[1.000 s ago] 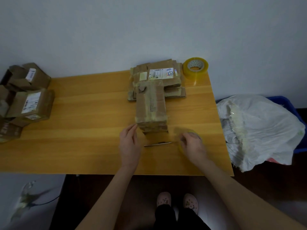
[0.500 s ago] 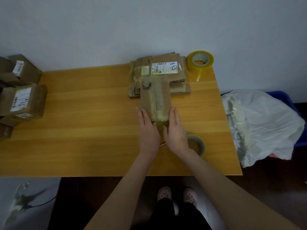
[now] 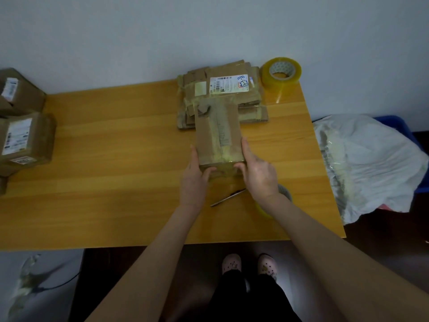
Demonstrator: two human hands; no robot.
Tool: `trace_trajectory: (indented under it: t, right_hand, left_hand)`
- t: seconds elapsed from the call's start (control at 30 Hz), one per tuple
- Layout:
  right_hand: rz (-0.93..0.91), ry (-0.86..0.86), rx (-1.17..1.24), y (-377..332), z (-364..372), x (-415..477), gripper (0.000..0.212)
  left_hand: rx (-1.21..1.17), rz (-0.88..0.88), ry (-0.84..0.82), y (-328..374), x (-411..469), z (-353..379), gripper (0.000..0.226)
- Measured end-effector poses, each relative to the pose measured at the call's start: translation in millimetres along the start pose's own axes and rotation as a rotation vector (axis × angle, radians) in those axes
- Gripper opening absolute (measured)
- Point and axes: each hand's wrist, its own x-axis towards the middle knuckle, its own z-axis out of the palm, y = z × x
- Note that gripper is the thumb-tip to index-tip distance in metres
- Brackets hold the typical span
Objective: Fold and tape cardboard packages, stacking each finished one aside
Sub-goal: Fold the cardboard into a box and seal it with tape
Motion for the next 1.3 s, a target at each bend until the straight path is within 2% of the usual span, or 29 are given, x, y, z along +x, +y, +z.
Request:
trace_trajectory:
  t: [0.17,0.33,0.43,0.53,0.63,0.77,0.83,0.93,1.0,1.1,1.23,1.3]
  right_hand:
    - [0.067,0.039,0.143,-4,5,-6,0.062]
    - [0.120,0.038,0.175,-4,-3,-13,0.046]
    - [0.148,0.073,0.229,-15,-10,-14,0.051]
    - [0.220,0.038,0.215,-29,-9,0,0.064]
    - [0.273,0.023,0.229,-26,-7,6,0.054]
    - [0.282,0.013,0.327,-15,-13,3,0.043]
    - [0.274,-0.014,0.354,-17,-14,1,0.047]
    - [0.228,-0.036,0.281,-23,-10,-4,0.064]
    - [0.248,-0.022,0.260,-21,-10,-3,0.060]
    - [0.309,-0.069,0.280,-20,-14,0,0.054]
    - [0.436,-0.137,0.372,-29,-11,5,0.054]
    - [0.480,-0.198,0.452,-27,-13,12,0.054]
  left_hand:
    - [-0.039,-0.002,0.039,-9,-6,5,0.059]
    - [0.014,0.006,-0.045,-3,-7,-7,0.063]
    - [-0.037,0.004,-0.003,17,-11,-9,0.068]
    - [-0.098,-0.120,-0.021,35,-2,-3,0.072]
    - [-0.108,-0.193,0.009,33,5,0,0.060]
    - [-0.221,-0.198,0.038,19,5,-6,0.045]
    - [-0.244,-0.177,0.043,18,-3,-5,0.047]
    - [-0.270,-0.087,0.034,21,-16,5,0.059]
    - [-0.293,-0.126,0.049,20,-15,6,0.057]
    - [-0.331,-0.221,-0.014,22,-12,-4,0.051]
    - [-0.377,-0.231,-0.073,30,-8,-7,0.041]
    - [-0.382,-0.314,-0.109,32,-2,-12,0.046]
